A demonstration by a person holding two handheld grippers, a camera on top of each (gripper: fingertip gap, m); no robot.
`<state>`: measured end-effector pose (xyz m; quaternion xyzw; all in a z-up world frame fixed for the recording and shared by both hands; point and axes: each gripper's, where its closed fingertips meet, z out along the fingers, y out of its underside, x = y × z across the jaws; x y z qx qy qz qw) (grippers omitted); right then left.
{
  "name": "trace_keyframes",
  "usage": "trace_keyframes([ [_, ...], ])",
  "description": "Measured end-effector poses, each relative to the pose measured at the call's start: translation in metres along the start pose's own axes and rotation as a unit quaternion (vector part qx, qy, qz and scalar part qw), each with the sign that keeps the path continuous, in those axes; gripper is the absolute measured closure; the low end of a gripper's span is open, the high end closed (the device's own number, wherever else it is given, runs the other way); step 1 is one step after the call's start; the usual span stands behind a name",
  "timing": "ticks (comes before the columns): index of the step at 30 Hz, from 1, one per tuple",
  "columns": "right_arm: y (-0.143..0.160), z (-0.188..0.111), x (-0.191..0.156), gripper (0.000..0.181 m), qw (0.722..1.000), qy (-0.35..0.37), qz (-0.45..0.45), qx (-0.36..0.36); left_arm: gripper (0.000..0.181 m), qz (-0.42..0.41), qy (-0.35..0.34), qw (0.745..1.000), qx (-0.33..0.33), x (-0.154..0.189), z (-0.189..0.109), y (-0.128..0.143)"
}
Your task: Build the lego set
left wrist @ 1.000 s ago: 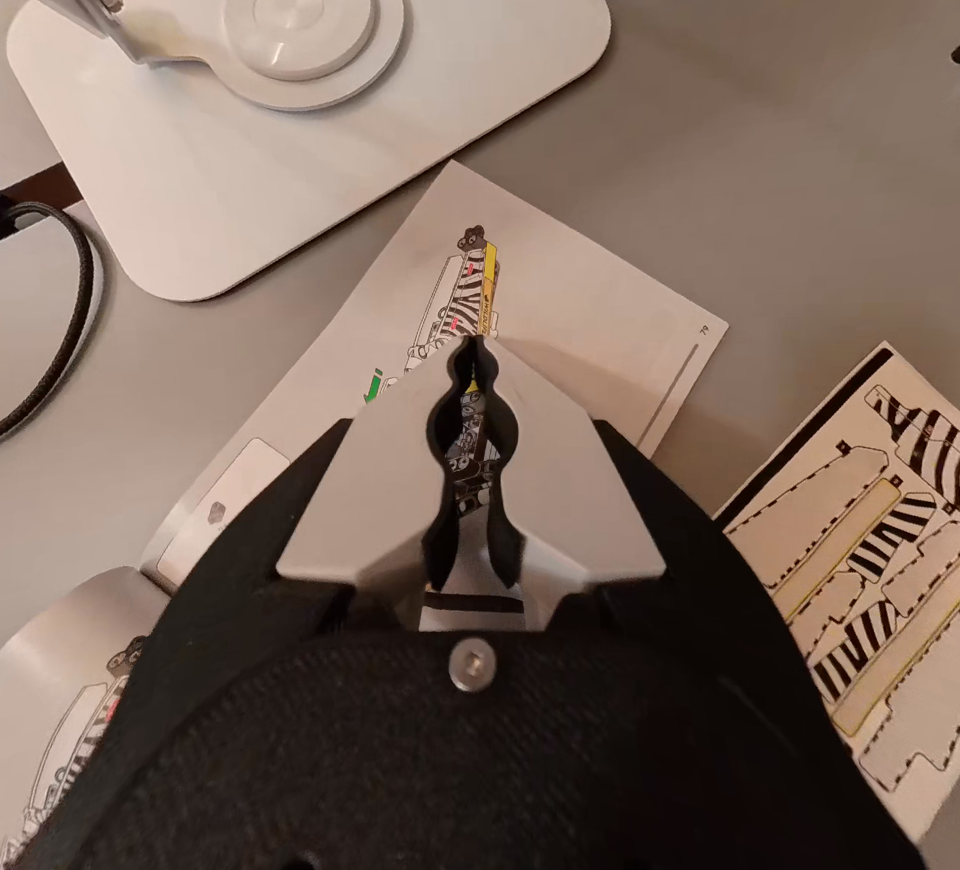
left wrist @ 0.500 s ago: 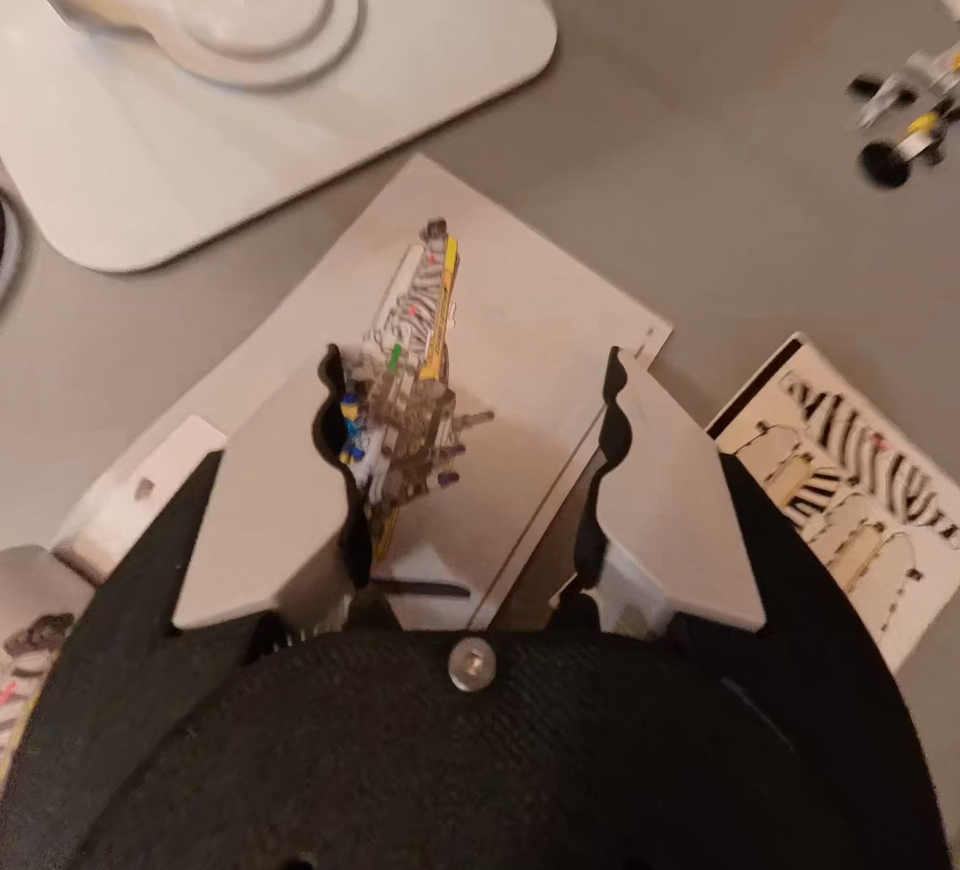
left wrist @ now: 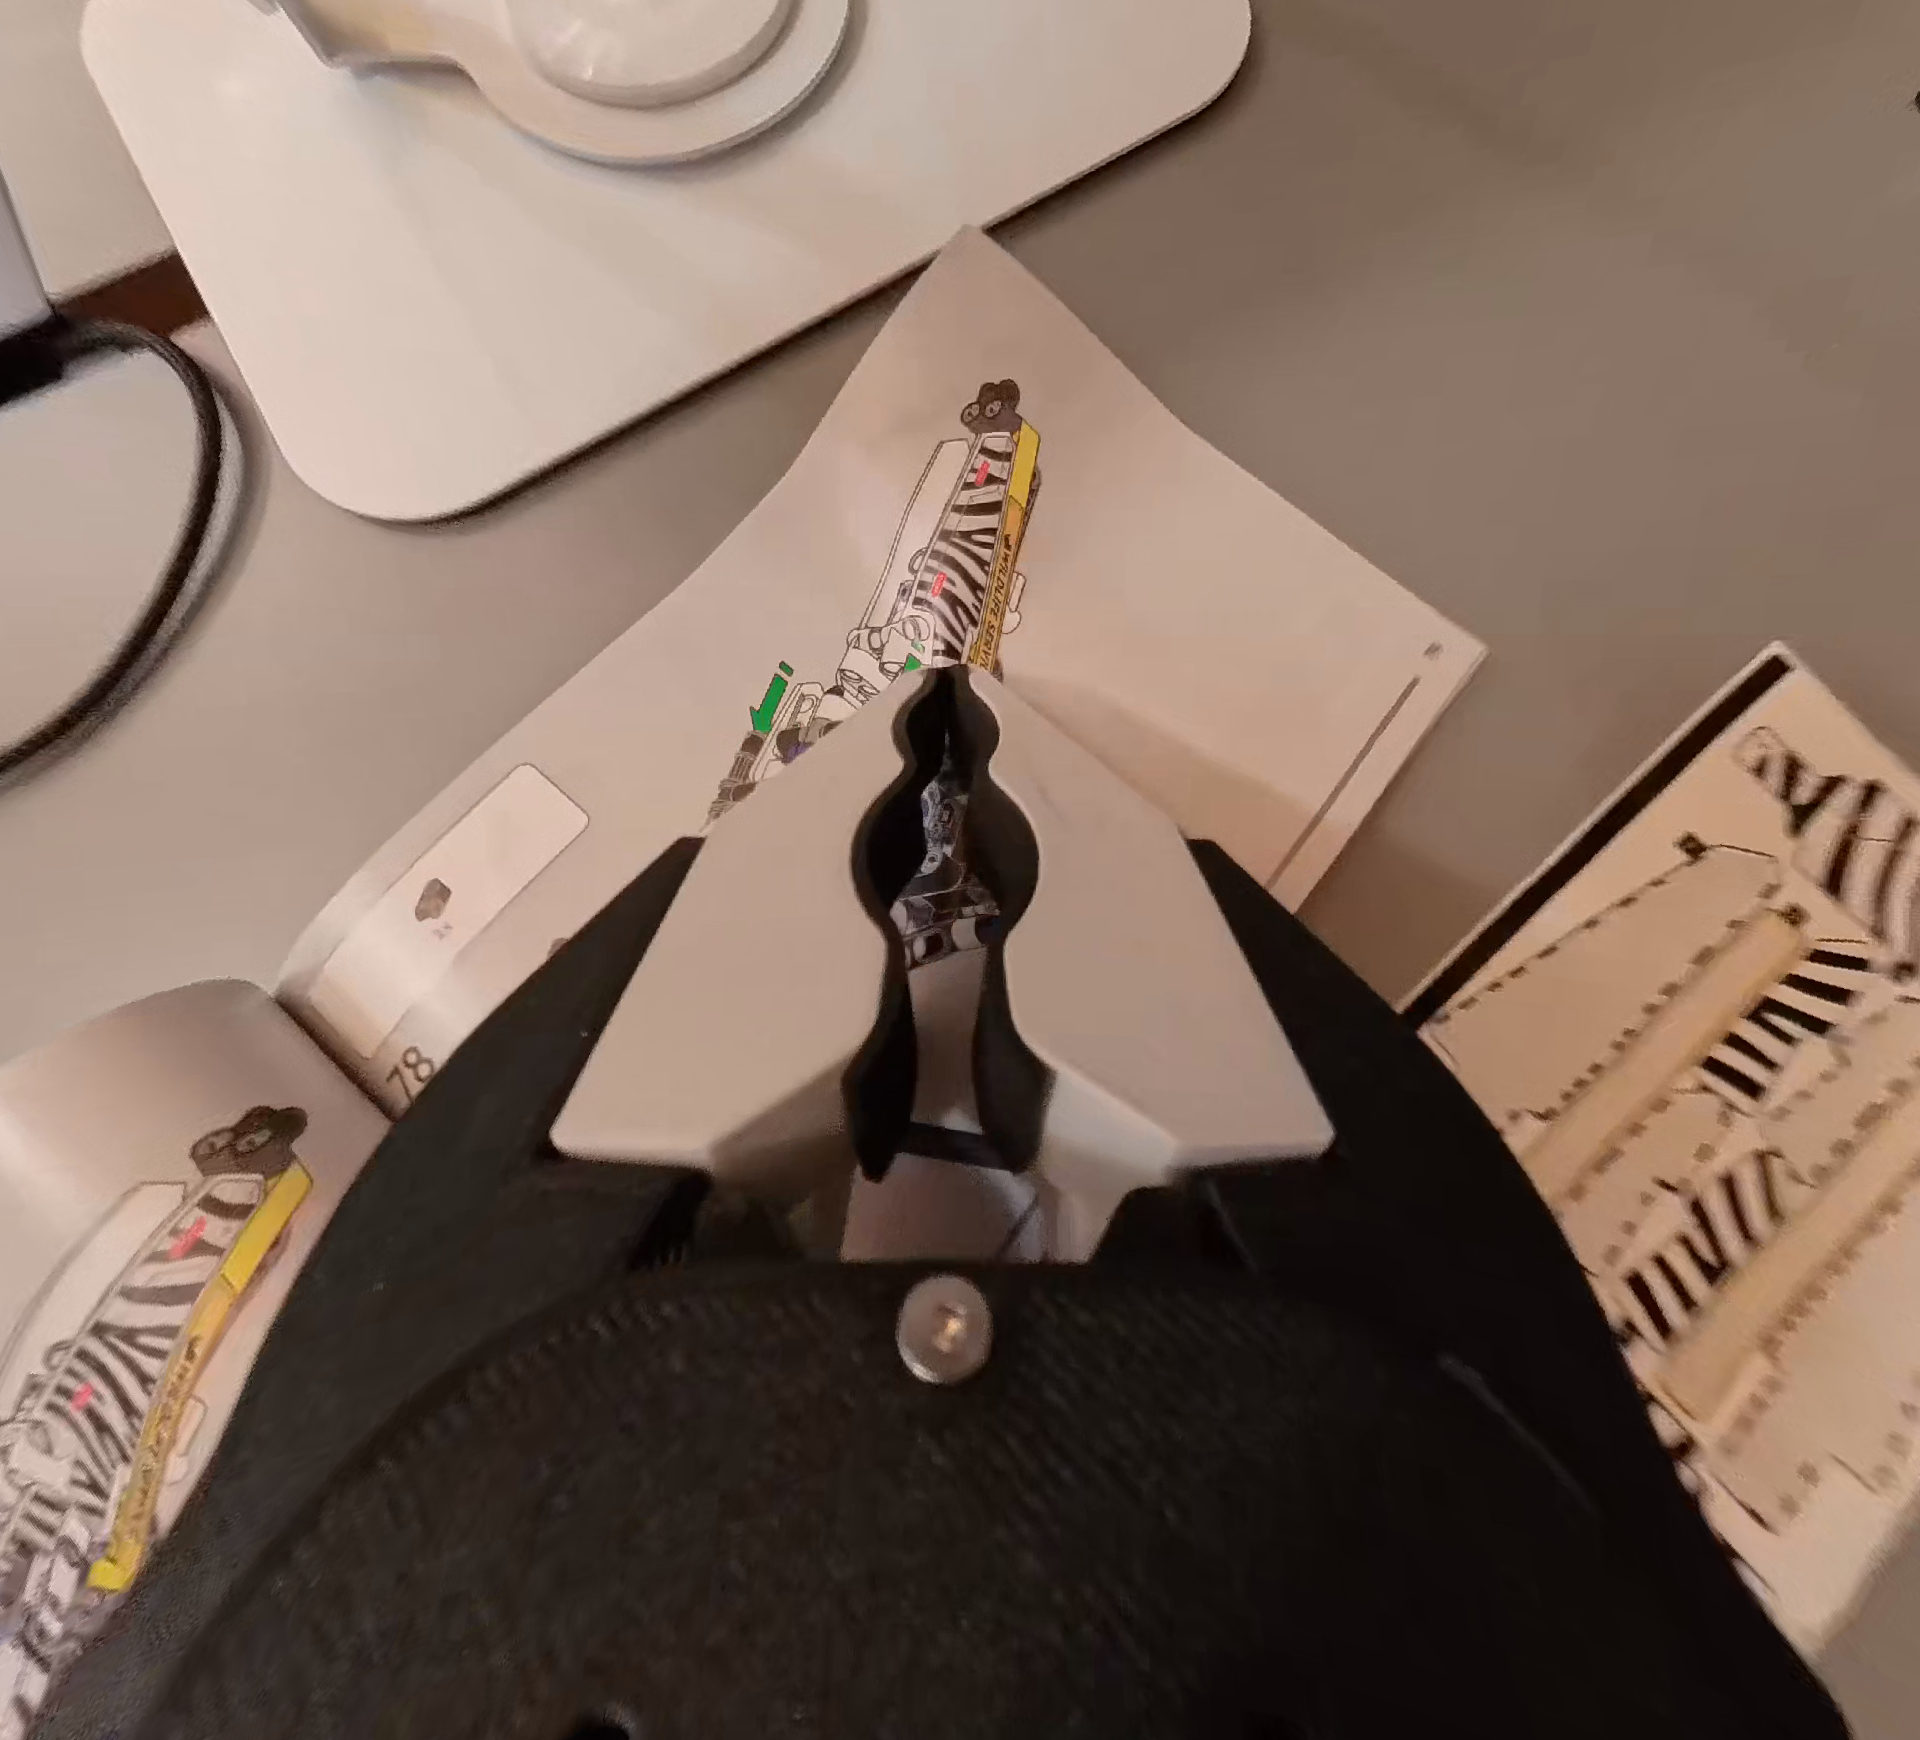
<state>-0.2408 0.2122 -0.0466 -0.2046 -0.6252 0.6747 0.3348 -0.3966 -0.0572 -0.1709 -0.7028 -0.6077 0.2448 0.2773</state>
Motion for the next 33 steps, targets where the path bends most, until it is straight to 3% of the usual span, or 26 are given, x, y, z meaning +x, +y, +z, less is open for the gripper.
trace_keyframes([
  [3,-0.001,-0.001,0.001,0.161,1.0,0.001,0.006,0.005,0.18,-0.047,0.046,0.998,-0.005,0.003,-0.009,0.001],
  [10,-0.002,-0.001,0.001,0.161,1.0,-0.001,0.013,0.007,0.18,-0.065,0.037,0.993,0.09,-0.026,-0.063,-0.014],
  [13,-0.002,0.0,-0.001,0.161,1.0,-0.003,0.009,0.005,0.181,-0.096,0.09,0.986,0.102,-0.016,-0.073,-0.014],
  [14,-0.001,0.0,-0.002,0.161,1.0,-0.004,0.008,0.003,0.181,-0.095,0.114,0.985,0.092,-0.004,-0.072,-0.012],
  [16,0.0,0.002,-0.003,0.161,1.0,-0.006,0.004,-0.001,0.154,-0.071,0.141,0.986,0.061,0.021,-0.062,-0.008],
  [17,0.0,0.002,-0.003,0.161,1.0,-0.007,0.002,-0.002,0.153,-0.051,0.149,0.986,0.057,0.034,-0.057,-0.008],
  [20,0.0,0.001,-0.005,0.161,1.0,-0.007,-0.002,-0.002,0.148,0.004,0.12,0.991,0.065,0.053,-0.036,-0.016],
  [22,-0.001,0.001,-0.005,0.161,1.0,-0.007,-0.002,-0.001,0.13,0.015,0.128,0.991,0.041,0.068,-0.022,-0.015],
  [25,-0.001,0.0,-0.006,0.162,1.0,-0.009,-0.001,-0.001,0.117,0.014,0.123,0.992,-0.019,0.075,-0.003,-0.004],
  [28,-0.001,0.0,-0.007,0.162,1.0,-0.011,-0.002,-0.002,0.149,0.032,0.076,0.997,-0.013,0.06,0.002,-0.006],
  [33,-0.002,0.0,-0.009,0.162,1.0,-0.014,-0.002,-0.003,0.159,0.04,0.061,0.997,0.0,0.053,0.003,-0.005],
])
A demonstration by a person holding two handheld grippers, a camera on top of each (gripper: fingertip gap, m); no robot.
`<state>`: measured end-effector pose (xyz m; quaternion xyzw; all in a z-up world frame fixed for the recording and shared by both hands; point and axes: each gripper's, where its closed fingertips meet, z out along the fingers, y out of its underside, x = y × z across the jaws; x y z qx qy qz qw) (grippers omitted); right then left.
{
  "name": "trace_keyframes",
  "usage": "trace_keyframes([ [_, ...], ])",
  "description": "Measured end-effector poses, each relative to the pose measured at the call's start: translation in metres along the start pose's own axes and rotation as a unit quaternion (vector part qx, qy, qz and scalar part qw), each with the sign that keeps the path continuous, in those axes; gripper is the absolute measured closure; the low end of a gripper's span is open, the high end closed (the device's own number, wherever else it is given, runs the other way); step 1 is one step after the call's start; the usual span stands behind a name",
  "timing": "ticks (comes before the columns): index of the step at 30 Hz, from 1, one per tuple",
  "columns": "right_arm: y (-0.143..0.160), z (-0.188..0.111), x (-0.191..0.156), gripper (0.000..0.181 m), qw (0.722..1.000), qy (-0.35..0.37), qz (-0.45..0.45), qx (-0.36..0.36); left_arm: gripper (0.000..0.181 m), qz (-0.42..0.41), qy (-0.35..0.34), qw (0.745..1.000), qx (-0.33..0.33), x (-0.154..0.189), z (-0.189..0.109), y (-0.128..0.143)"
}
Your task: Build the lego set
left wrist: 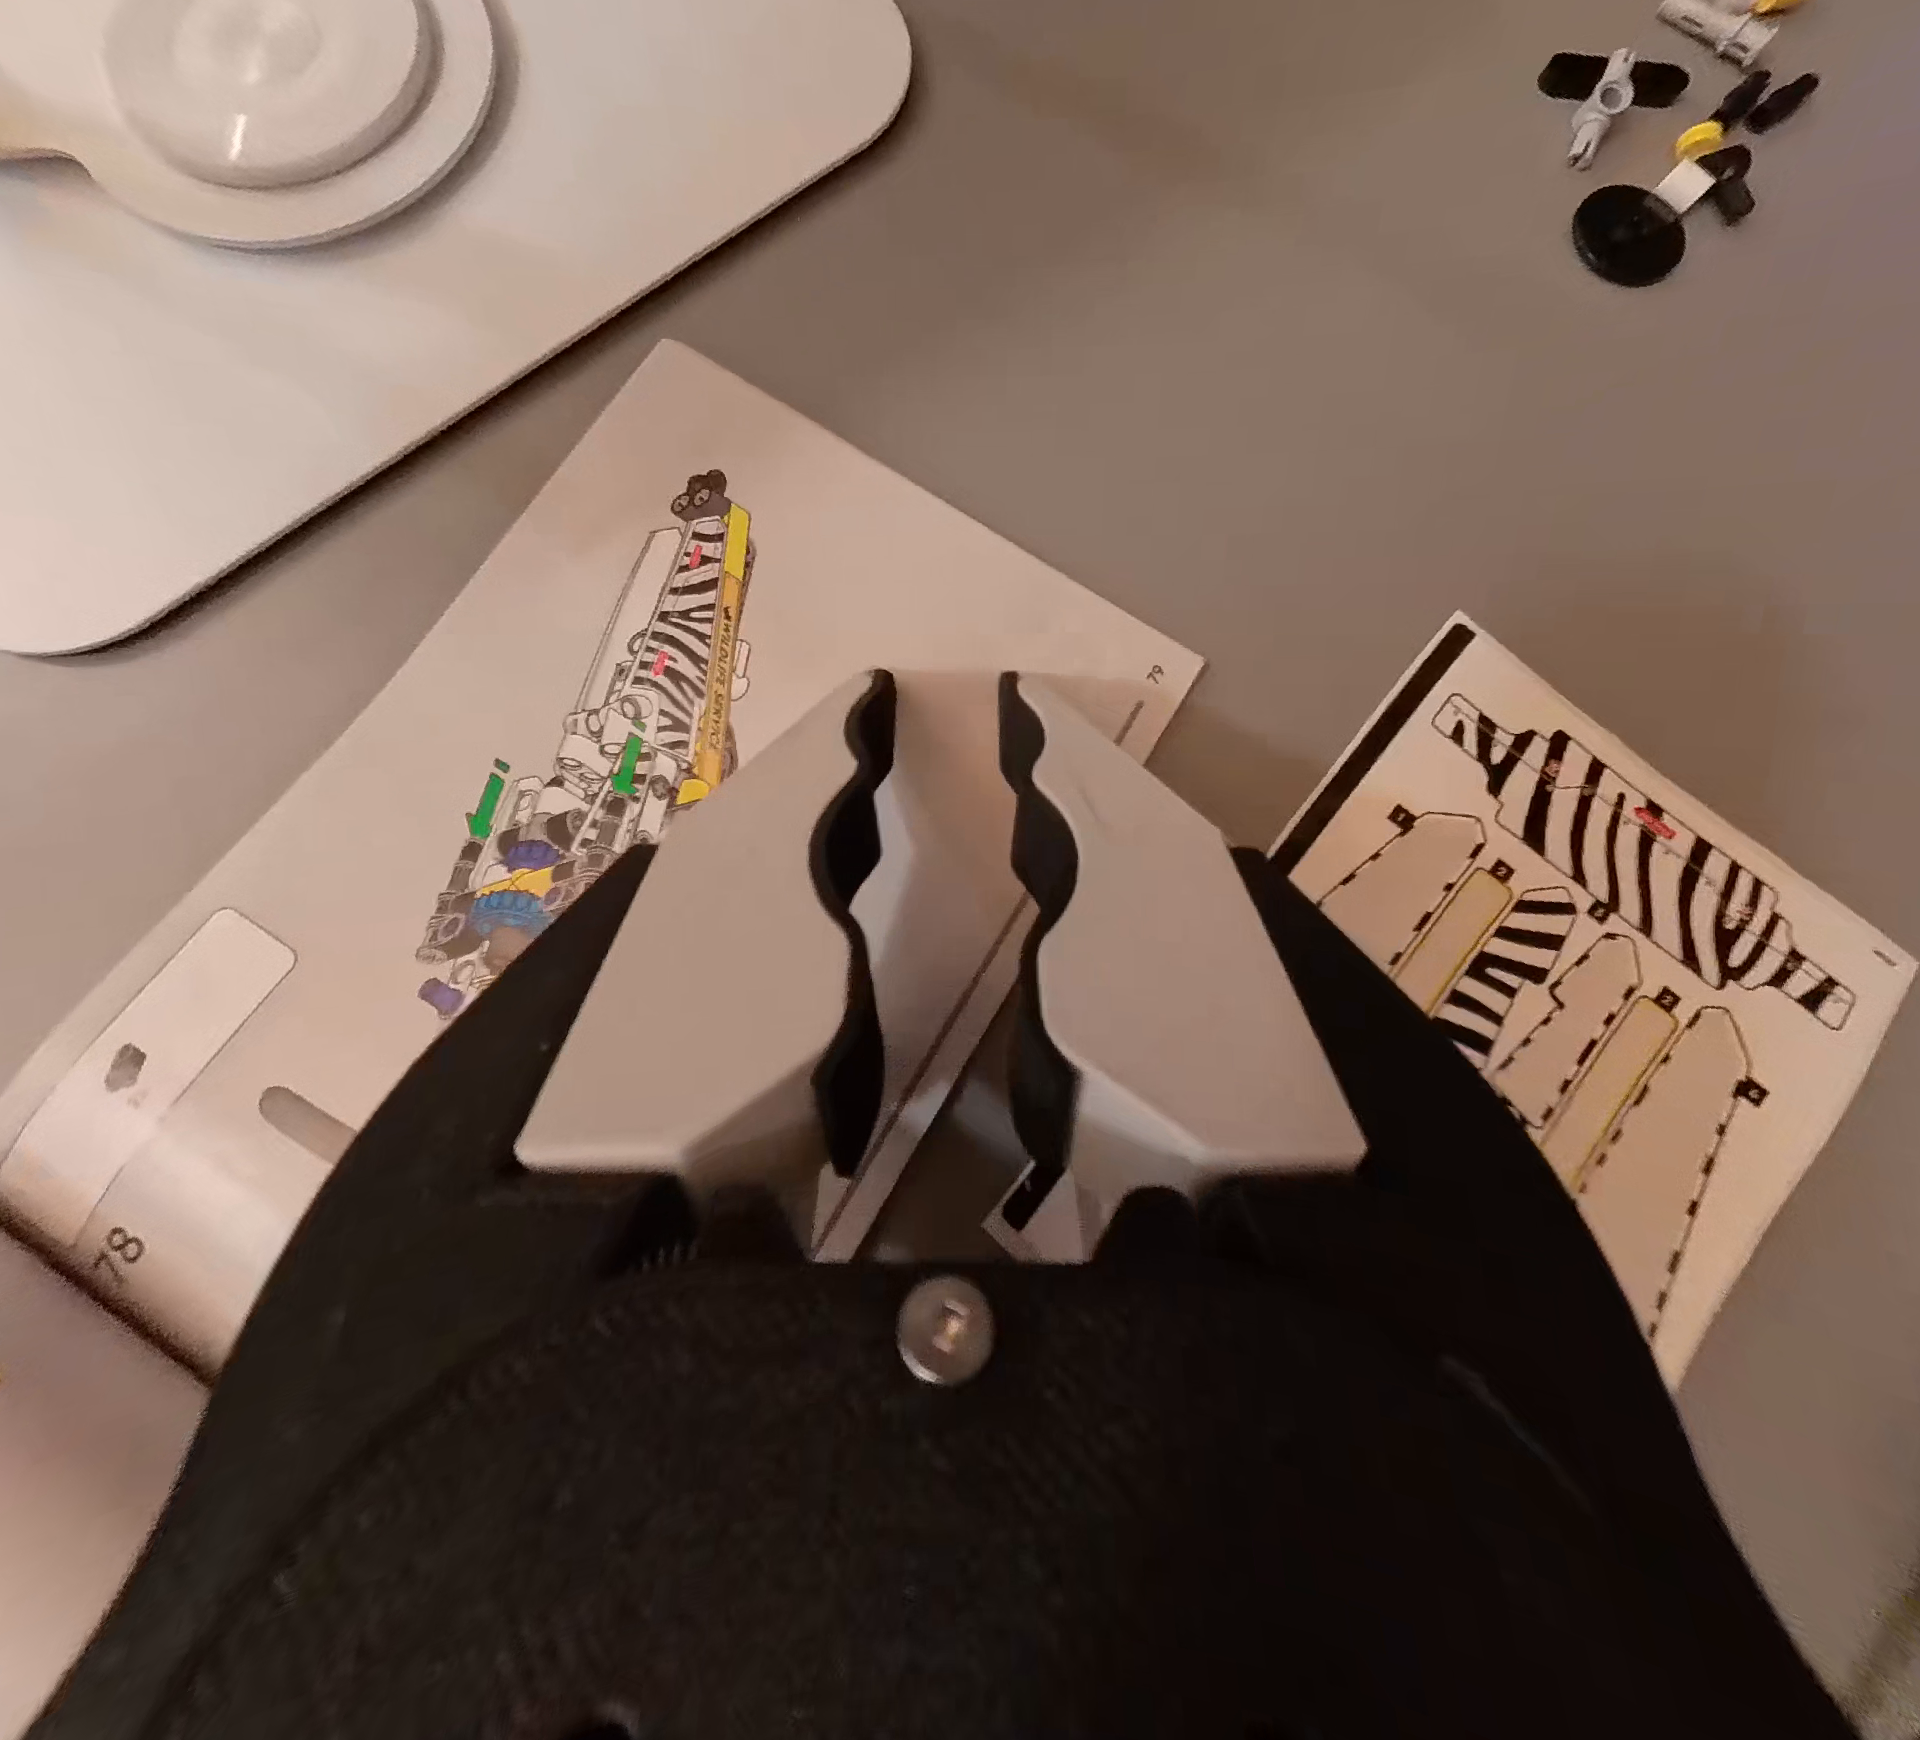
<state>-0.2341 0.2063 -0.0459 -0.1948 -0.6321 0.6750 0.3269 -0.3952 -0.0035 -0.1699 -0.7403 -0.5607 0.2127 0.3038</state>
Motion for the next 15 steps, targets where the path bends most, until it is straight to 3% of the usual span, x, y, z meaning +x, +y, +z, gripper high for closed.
trace_keyframes([
  [2,-0.0004,-0.0004,-0.0006,0.162,1.0,-0.001,0.0,0.0,0.179,0.015,-0.014,1.0,-0.001,-0.0026,0.0003,0.0002],
  [7,-0.0025,-0.0023,-0.001,0.162,1.0,-0.002,0.005,0.005,0.181,-0.01,0.003,1.0,-0.007,-0.0008,-0.0025,-0.0012],
  [10,-0.0035,-0.0031,-0.0008,0.162,1.0,-0.002,0.01,0.007,0.125,-0.027,0.028,0.999,-0.01,0.0059,-0.0025,-0.002],
  [15,-0.0044,-0.0035,-0.0015,0.162,1.0,-0.004,0.012,0.007,0.125,0.002,-0.015,1.0,-0.015,-0.0017,0.0015,-0.0008],
])
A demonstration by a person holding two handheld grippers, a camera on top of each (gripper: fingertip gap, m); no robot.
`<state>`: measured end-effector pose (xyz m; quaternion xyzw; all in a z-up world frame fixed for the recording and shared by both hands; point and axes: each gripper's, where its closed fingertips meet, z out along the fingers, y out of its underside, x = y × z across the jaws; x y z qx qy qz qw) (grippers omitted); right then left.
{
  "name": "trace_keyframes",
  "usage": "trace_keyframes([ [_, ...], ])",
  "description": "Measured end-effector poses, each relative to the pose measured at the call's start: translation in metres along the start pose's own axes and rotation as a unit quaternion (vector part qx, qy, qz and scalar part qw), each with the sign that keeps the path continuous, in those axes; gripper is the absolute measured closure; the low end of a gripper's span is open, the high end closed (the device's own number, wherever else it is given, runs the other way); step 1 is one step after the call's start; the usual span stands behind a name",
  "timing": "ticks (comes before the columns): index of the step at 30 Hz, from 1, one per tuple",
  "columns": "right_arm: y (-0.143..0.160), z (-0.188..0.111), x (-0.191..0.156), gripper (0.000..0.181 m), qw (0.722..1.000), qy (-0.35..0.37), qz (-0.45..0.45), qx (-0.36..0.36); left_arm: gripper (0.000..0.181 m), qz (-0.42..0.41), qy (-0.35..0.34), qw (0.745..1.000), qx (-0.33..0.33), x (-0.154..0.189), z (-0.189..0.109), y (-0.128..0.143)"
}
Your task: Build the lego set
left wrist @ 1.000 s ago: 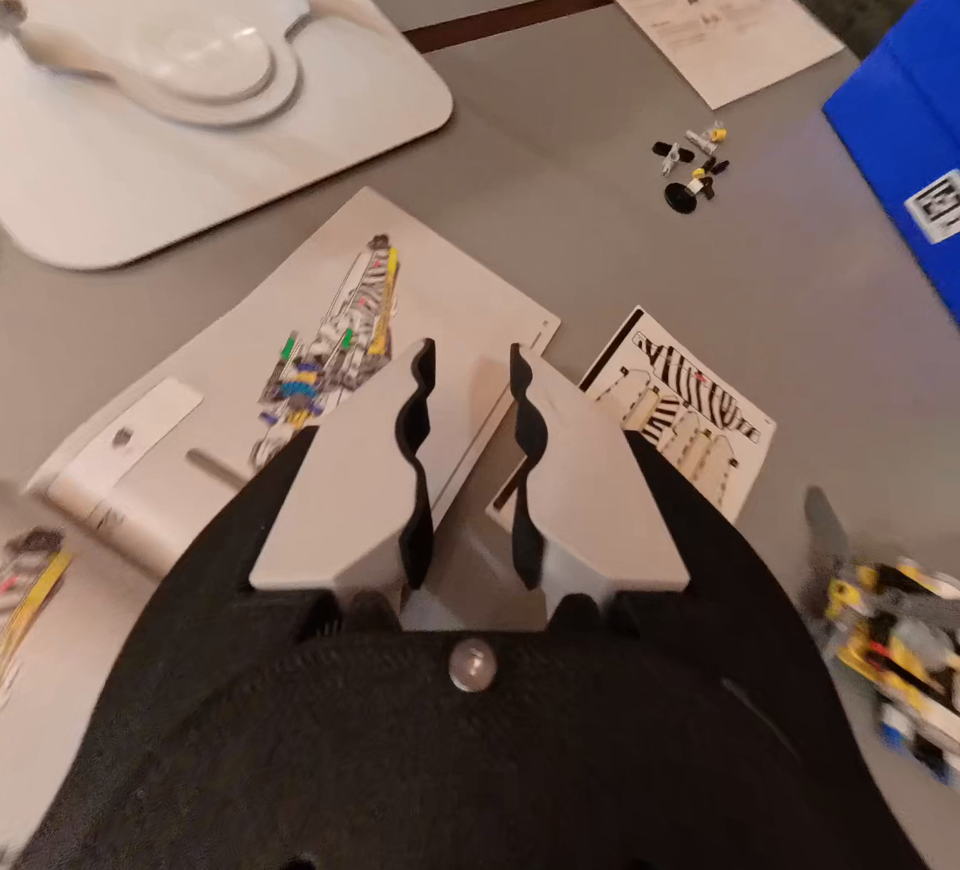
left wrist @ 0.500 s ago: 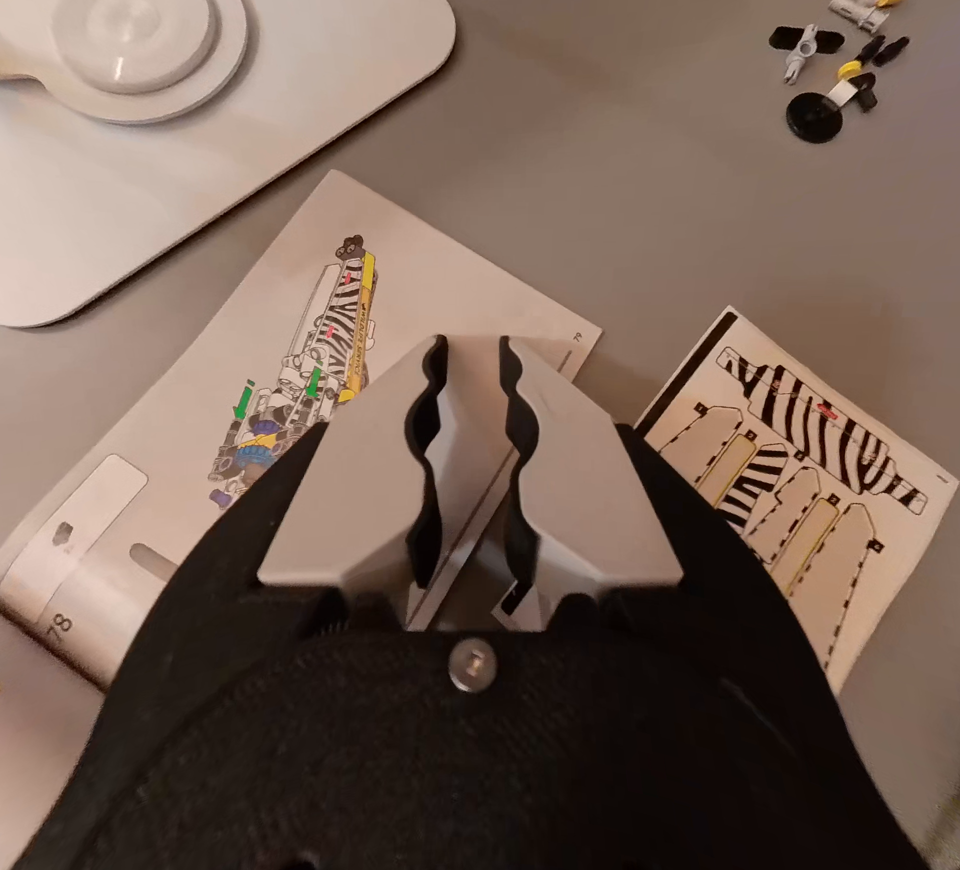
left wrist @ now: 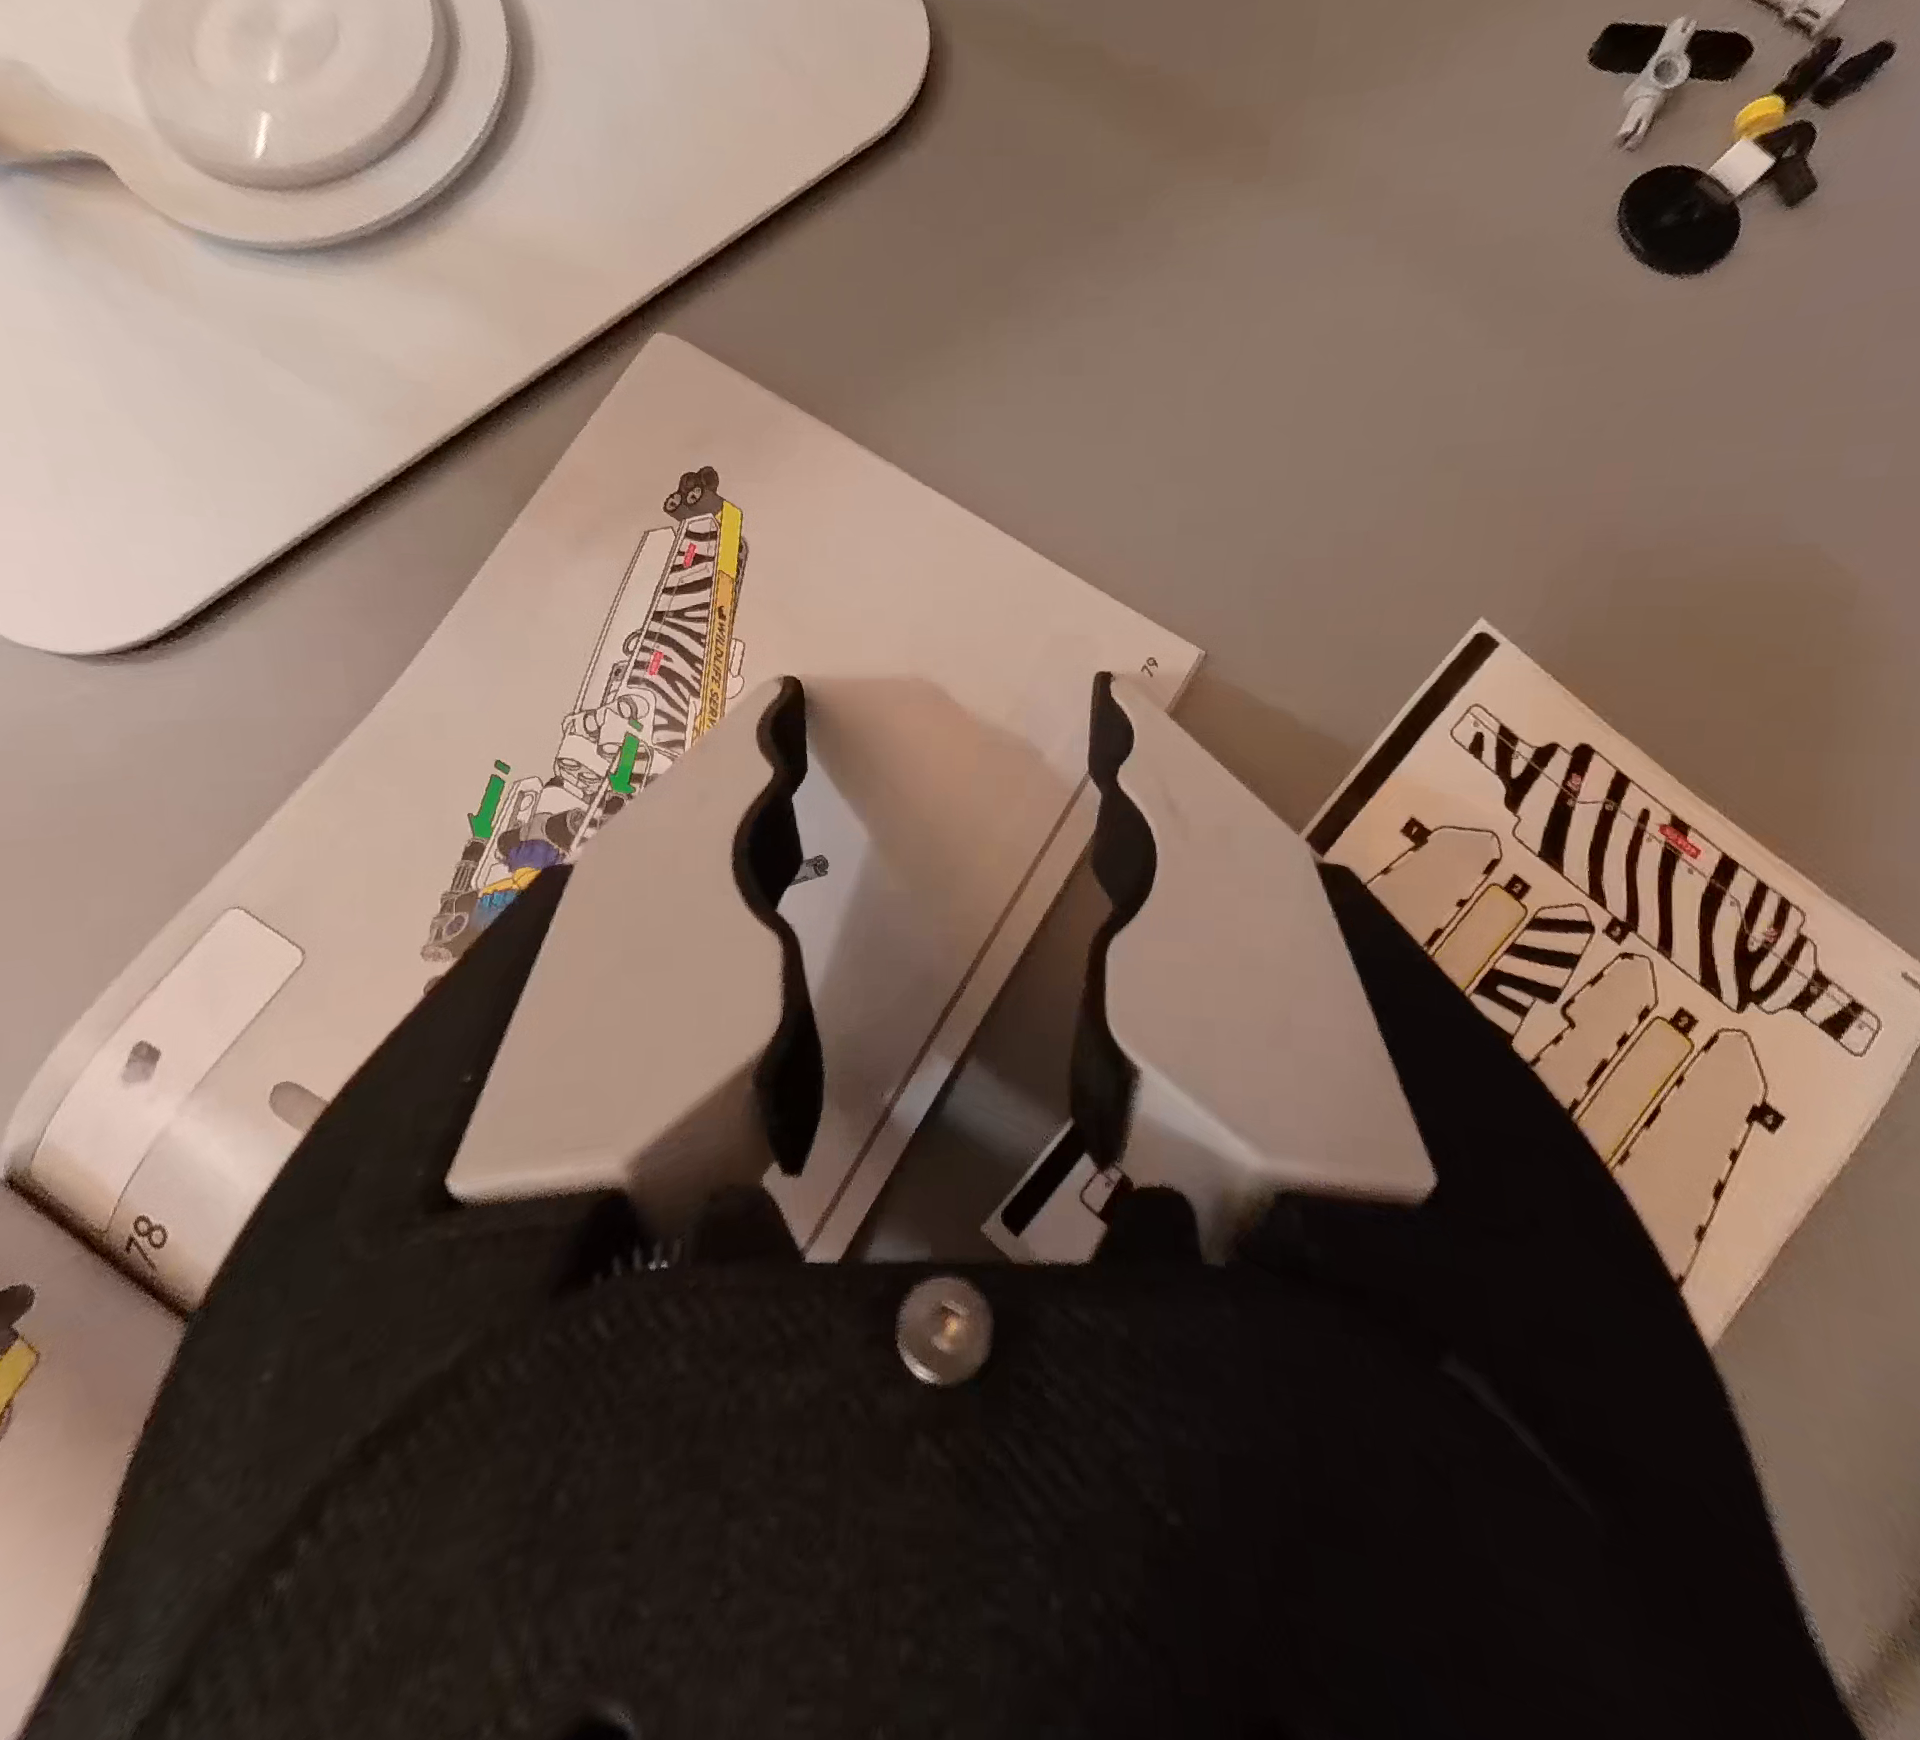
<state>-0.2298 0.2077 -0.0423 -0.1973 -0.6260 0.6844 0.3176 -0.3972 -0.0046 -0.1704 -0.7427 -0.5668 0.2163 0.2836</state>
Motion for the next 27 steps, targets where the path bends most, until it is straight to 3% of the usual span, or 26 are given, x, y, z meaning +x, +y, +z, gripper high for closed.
trace_keyframes([
  [3,0.0,0.002,0.0,0.162,1.0,0.001,0.0,0.0,0.129,0.007,-0.005,1.0,-0.001,0.0,0.001,0.0],
  [6,0.0,0.002,-0.001,0.162,1.0,0.0,0.0,0.0,0.156,0.023,-0.013,1.0,0.006,0.0,0.001,0.0],
  [10,-0.001,0.001,-0.001,0.162,1.0,0.0,0.0,0.002,0.178,0.039,-0.042,0.998,0.017,-0.009,0.002,0.0],
  [16,-0.002,0.0,-0.001,0.162,1.0,0.0,0.006,0.006,0.178,-0.006,0.001,1.0,-0.003,-0.008,-0.002,0.002],
  [23,-0.004,0.0,0.0,0.162,1.0,-0.001,0.019,0.013,0.18,-0.024,-0.01,0.998,0.065,-0.025,-0.032,-0.007],
  [24,-0.004,0.001,0.0,0.162,1.0,-0.002,0.019,0.013,0.175,-0.026,-0.005,0.997,0.072,-0.022,-0.034,-0.009],
  [26,-0.004,0.002,-0.001,0.161,1.0,-0.002,0.018,0.012,0.114,-0.021,0.002,0.998,0.06,-0.015,-0.028,-0.009],
  [27,-0.003,0.002,-0.001,0.162,1.0,-0.002,0.017,0.011,0.101,-0.017,0.001,0.999,0.046,-0.012,-0.023,-0.007],
])
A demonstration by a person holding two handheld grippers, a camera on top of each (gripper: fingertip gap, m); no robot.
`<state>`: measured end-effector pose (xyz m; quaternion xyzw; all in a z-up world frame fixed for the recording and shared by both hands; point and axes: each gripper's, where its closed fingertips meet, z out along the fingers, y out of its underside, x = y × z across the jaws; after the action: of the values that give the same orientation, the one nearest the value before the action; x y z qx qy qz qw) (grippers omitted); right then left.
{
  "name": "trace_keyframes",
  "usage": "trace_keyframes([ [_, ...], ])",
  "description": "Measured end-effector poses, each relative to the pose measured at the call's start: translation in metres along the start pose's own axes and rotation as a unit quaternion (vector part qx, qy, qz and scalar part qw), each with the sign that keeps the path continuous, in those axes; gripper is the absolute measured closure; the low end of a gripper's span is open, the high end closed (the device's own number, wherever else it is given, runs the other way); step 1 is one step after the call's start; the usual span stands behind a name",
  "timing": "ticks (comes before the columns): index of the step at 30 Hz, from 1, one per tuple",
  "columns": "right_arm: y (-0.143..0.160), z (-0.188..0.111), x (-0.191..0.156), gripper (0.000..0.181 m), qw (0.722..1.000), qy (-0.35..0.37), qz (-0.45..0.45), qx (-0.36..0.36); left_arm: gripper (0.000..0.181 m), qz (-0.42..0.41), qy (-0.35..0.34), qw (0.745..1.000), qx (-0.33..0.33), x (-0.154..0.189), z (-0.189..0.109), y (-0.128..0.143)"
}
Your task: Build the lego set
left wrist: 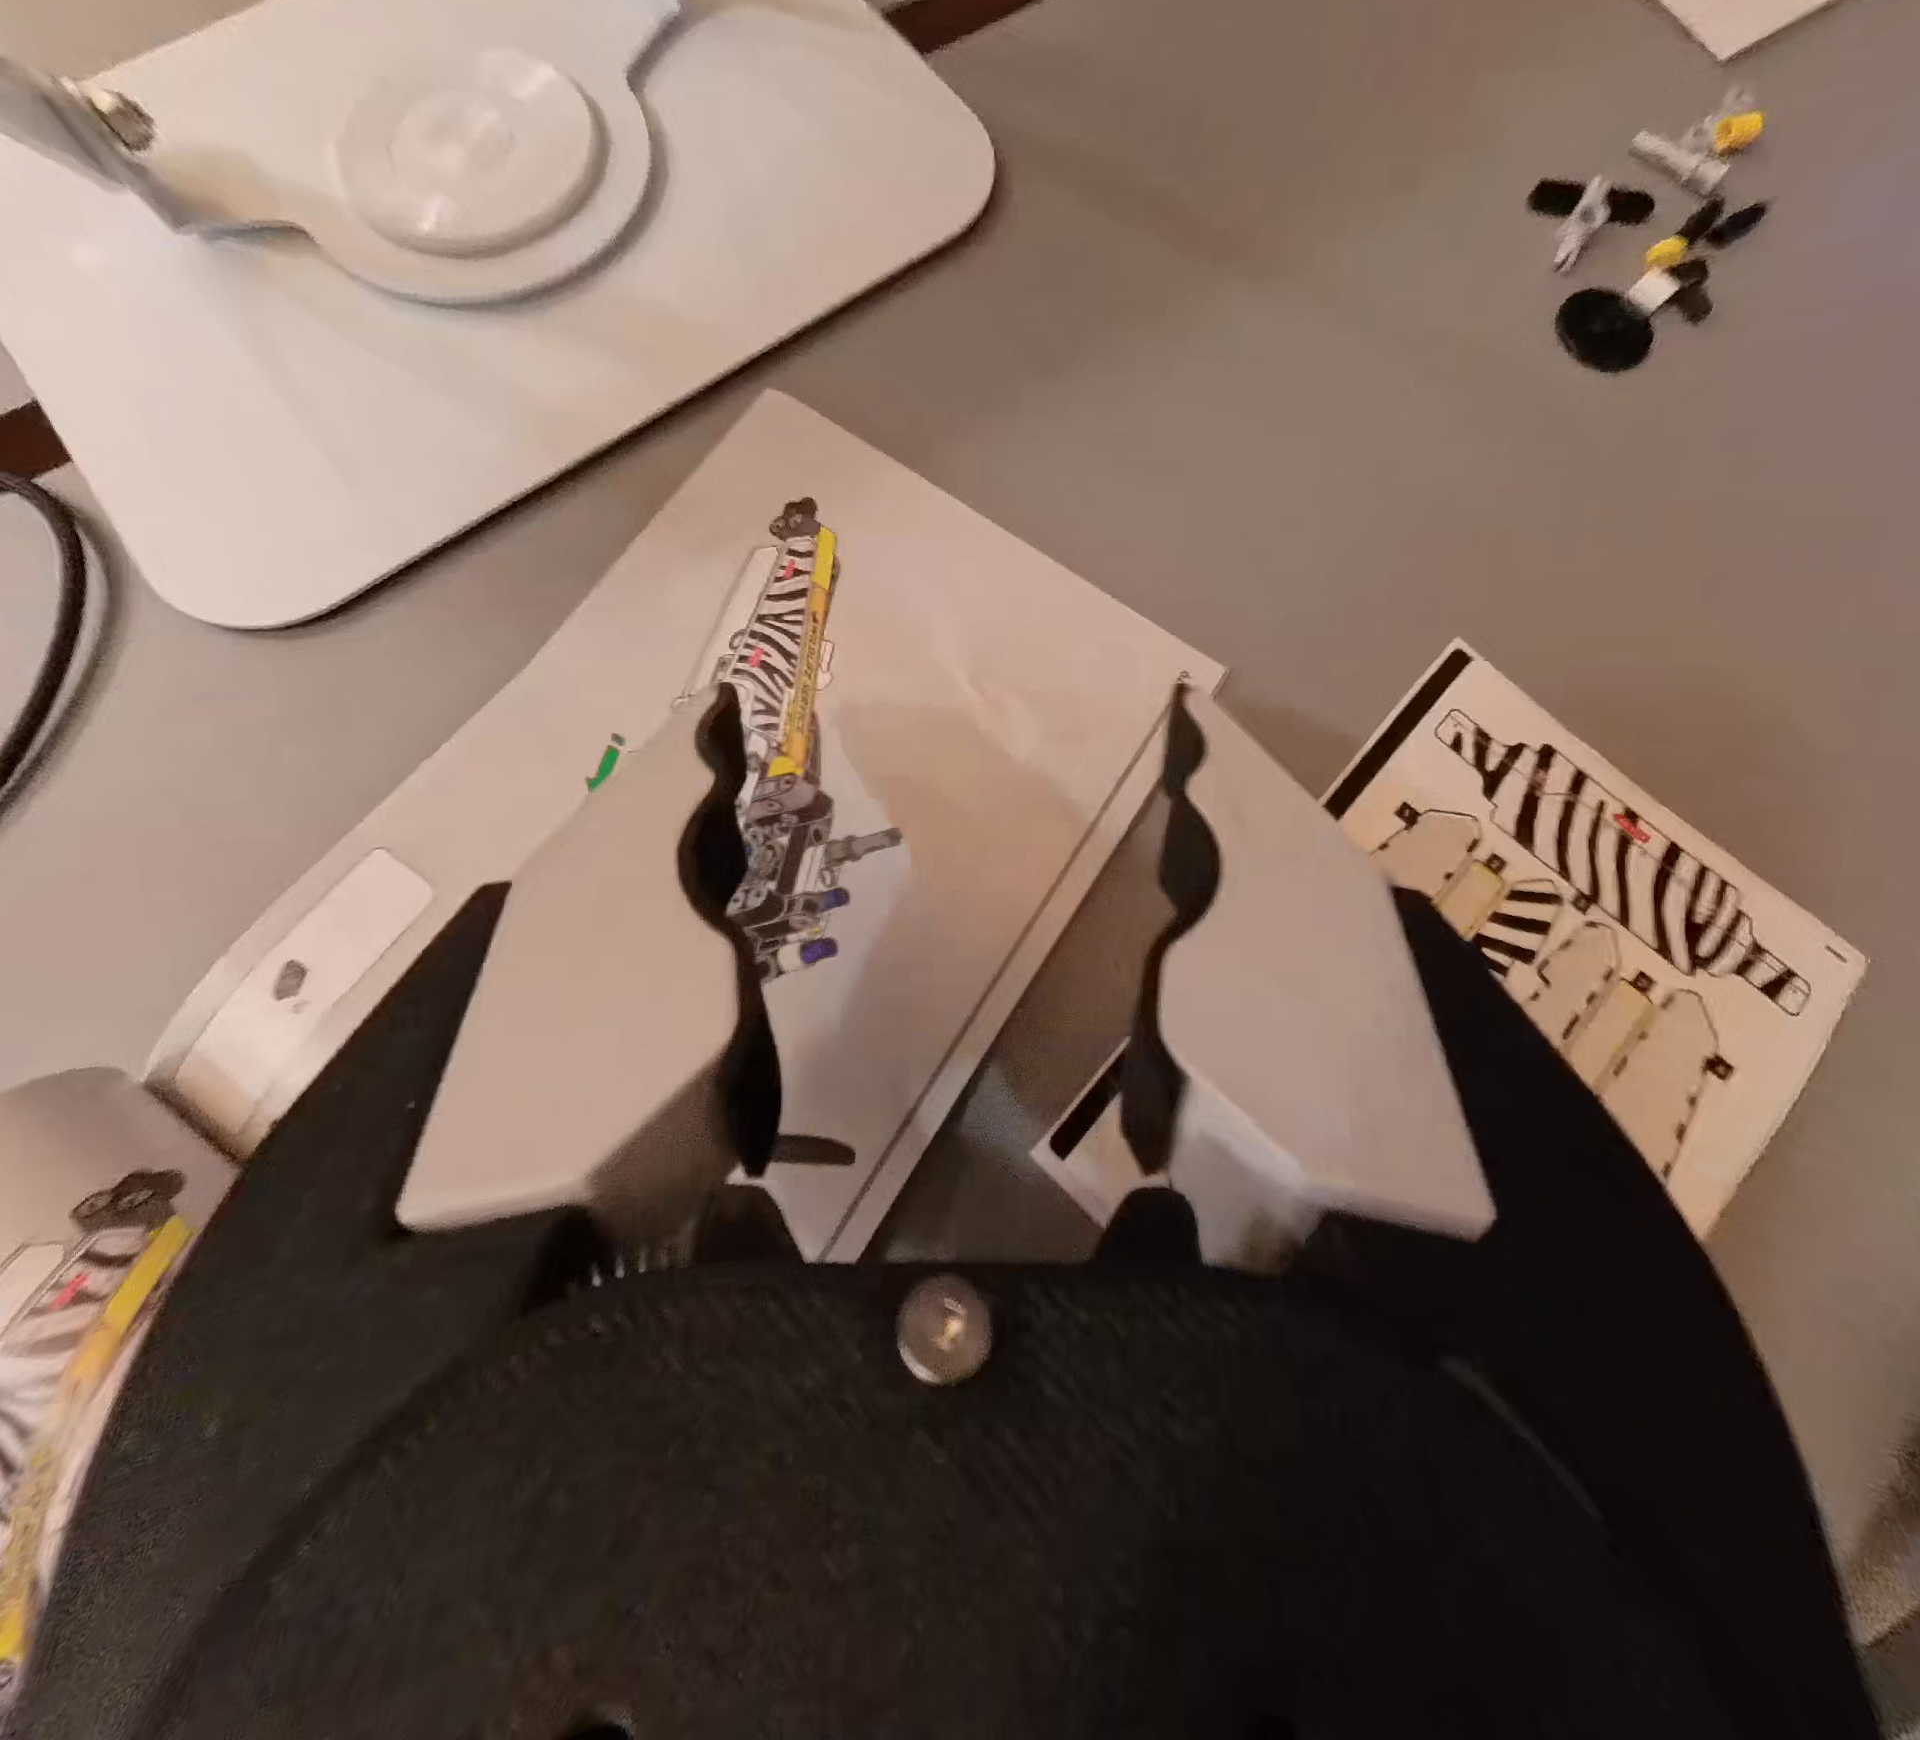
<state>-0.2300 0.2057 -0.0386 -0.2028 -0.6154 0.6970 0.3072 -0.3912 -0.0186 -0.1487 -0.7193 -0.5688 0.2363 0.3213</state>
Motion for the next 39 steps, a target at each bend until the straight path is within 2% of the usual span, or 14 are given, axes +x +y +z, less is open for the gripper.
trace_keyframes([
  [2,0.0,0.0,0.0,0.162,1.0,0.001,-0.001,0.0,0.096,0.007,-0.007,1.0,-0.025,0.003,0.011,0.006],
  [6,0.0,0.001,0.001,0.162,1.0,0.002,0.001,0.002,0.11,-0.005,-0.027,0.999,-0.043,-0.001,0.023,0.01],
  [12,0.001,0.003,-0.001,0.162,1.0,-0.002,0.001,0.001,0.137,0.006,-0.035,0.998,-0.044,-0.004,0.022,0.01],
  [16,0.001,0.004,-0.001,0.162,1.0,-0.002,0.002,0.003,0.162,0.004,-0.052,0.998,-0.029,-0.016,0.021,0.01],
  [21,0.001,0.004,-0.001,0.162,1.0,-0.003,0.007,0.006,0.178,0.007,-0.065,0.997,-0.033,-0.022,0.021,0.011],
  [25,0.001,0.004,0.0,0.162,1.0,-0.001,0.008,0.007,0.178,-0.004,-0.05,0.998,-0.039,-0.021,0.02,0.011],
  [29,0.0,0.004,0.001,0.162,1.0,0.0,0.014,0.011,0.181,-0.053,-0.016,0.998,-0.024,-0.021,0.012,0.009],
  [32,0.0,0.005,0.002,0.162,1.0,-0.001,0.018,0.013,0.176,-0.039,-0.011,0.999,0.012,-0.016,0.001,-0.002],
  [34,0.001,0.006,0.002,0.161,1.0,-0.002,0.019,0.013,0.128,-0.014,0.016,1.0,0.017,0.002,0.0,-0.005],
  [36,0.002,0.007,0.001,0.162,1.0,-0.003,0.018,0.011,0.103,0.0,0.017,1.0,-0.005,0.011,0.006,-0.001],
  [37,0.002,0.007,0.001,0.162,1.0,-0.003,0.016,0.011,0.097,0.004,0.008,1.0,-0.019,0.011,0.011,0.003],
  [39,0.002,0.007,0.001,0.162,1.0,-0.002,0.015,0.011,0.099,0.006,-0.026,0.999,-0.045,0.003,0.022,0.011],
])
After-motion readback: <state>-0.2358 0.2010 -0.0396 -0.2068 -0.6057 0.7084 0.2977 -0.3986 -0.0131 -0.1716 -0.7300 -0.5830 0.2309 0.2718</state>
